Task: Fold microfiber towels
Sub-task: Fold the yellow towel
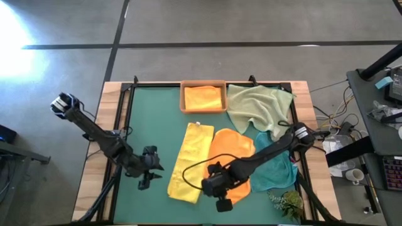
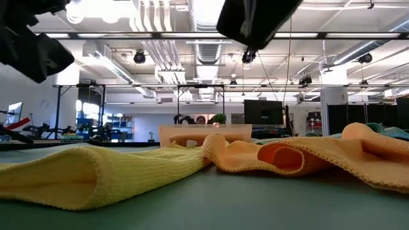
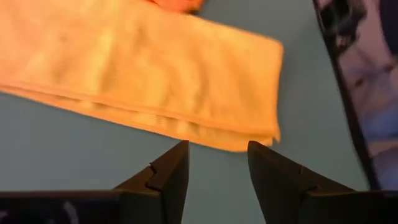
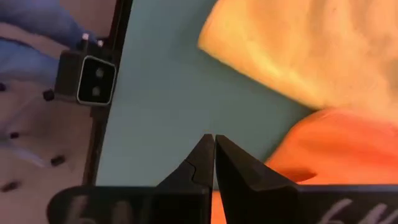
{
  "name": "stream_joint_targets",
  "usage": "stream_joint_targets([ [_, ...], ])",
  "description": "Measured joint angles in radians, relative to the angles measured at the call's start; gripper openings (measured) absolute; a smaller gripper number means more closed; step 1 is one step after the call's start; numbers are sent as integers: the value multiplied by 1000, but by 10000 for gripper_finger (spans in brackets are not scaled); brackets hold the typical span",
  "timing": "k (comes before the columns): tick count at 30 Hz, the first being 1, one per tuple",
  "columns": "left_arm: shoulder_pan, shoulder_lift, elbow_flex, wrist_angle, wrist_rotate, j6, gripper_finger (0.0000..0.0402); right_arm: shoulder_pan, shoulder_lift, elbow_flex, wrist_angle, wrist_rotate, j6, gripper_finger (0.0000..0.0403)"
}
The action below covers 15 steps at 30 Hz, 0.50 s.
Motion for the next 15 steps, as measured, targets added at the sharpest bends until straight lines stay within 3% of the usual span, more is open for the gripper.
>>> stream_joint_targets([
  [8, -1, 199, 96, 2, 91, 294, 148, 23, 1, -31, 166, 43, 172, 19],
  [15, -1, 311, 176, 1, 169, 614, 148, 25, 4, -33, 212, 134, 245, 87],
])
